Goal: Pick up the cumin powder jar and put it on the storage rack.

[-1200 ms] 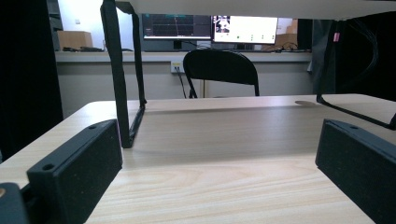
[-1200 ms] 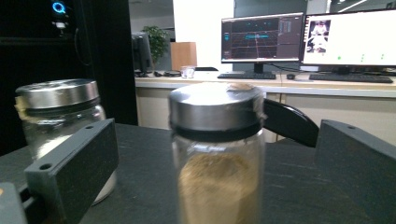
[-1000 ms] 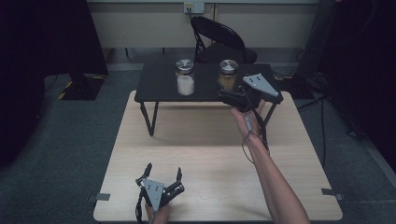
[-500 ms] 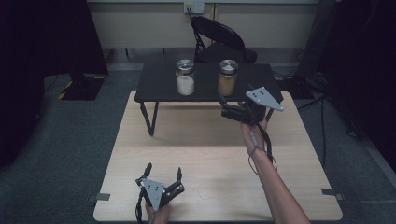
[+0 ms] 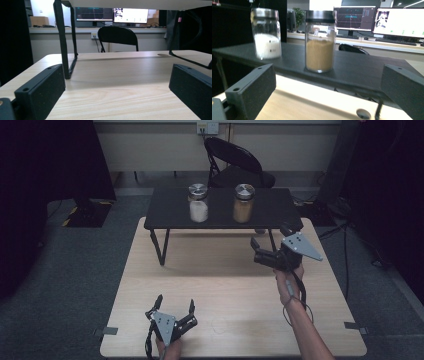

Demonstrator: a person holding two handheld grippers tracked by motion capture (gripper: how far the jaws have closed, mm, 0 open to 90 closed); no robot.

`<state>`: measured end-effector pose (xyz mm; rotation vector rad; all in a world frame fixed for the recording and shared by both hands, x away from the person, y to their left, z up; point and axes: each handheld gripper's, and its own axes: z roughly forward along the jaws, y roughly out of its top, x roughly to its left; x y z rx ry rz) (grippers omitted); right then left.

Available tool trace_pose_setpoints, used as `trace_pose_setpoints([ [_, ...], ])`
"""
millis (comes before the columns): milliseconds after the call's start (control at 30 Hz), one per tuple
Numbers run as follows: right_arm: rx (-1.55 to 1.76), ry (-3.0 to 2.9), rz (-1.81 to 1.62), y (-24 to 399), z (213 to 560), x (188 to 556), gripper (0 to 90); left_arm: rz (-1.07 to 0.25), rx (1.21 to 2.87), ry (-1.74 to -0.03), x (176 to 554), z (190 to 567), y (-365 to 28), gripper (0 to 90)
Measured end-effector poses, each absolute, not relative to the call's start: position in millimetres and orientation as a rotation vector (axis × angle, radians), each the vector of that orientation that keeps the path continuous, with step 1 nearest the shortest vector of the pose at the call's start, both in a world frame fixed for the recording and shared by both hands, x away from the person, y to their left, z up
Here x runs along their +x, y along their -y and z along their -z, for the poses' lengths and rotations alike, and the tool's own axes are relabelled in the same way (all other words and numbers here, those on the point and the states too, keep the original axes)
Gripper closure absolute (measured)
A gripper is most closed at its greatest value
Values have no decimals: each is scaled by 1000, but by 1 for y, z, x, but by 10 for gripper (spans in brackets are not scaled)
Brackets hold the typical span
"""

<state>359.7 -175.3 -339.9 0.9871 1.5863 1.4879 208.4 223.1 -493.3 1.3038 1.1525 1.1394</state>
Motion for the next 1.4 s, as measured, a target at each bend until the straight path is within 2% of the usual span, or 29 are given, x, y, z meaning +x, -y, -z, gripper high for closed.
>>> trace_pose_setpoints([
  [333,1060,-1517,-1472,200,362,326,0,-1140,1301,-1154,209,493,-222,0],
  [533,1105,-1489,-1415,212,396,301,0,-1137,1302,-1151,209,494,-223,0],
  [667,1153,-1518,-1515,235,420,293,0,-1137,1302,-1151,209,494,-222,0],
  [967,1159,-1430,-1461,242,467,265,0,-1139,1301,-1152,209,494,-222,0],
  [1233,1193,-1337,-1347,235,484,244,0,-1150,1295,-1163,209,494,-220,0],
  [1400,1220,-1322,-1362,236,491,243,0,-1152,1294,-1164,209,494,-219,0],
])
